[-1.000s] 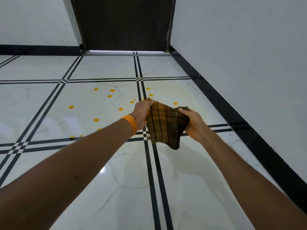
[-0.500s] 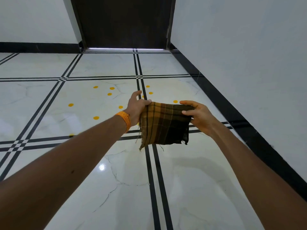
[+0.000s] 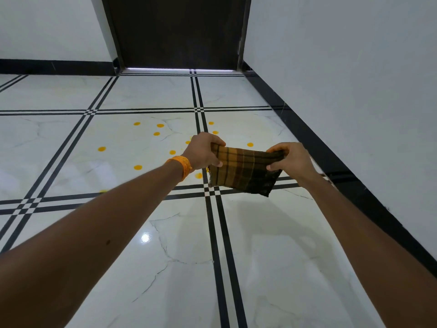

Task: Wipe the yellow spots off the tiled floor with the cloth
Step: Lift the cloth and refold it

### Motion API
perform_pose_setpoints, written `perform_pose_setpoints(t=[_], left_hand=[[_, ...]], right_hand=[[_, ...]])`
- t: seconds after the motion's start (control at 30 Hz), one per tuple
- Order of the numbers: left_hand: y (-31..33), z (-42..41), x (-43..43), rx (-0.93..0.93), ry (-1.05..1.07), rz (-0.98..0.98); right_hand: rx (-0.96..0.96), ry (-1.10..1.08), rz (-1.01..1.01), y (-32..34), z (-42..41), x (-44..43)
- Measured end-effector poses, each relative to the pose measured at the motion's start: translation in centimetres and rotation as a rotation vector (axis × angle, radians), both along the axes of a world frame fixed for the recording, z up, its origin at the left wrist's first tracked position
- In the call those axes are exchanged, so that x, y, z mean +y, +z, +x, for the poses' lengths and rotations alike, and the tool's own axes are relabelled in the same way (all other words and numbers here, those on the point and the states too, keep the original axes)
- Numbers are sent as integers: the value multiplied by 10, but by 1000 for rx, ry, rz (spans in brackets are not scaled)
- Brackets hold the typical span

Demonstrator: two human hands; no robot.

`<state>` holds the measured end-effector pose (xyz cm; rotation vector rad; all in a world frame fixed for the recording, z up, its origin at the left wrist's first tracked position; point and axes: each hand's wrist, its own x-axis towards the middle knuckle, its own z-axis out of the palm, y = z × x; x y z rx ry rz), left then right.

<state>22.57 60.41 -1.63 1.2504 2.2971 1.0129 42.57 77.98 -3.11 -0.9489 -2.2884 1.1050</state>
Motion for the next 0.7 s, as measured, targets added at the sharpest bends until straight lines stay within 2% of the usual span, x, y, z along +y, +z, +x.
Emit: perform_pose_setpoints(t=[0.13,0.2,0.23,0.27,0.3,0.37,0.43,0.53,0.6,0.63,0.7], left_hand=[[1,0,2,264,-6,-10],[3,-2,1,285,18,13],[3,-4,0,236,13,26],[4,-6,-1,119,6,47],[6,-6,-4,-61,-4,83],[11,-8,-6,-450,-14,204],[16,-2,-3,-724,-24,276],[20,13,7,-904,47,333],[20,17,12,-983,81,344],[21,18,12,-1013,106,331],[21,14,8,-1015,183,262]], right_hand=[[-69,-57,228,4,-4,-4],[-111,-60,287,8,-6,-4],[-123,-32,274,10,-5,-2],[-100,15,178,14,-3,-1],[-37,72,-7,19,1,-1],[213,190,-498,30,12,-4],[419,177,-778,33,15,-14],[389,87,-1109,11,4,-45],[388,165,-1359,-12,-4,-65],[396,198,-1416,-18,-6,-73],[397,222,-1353,-22,-6,-78]])
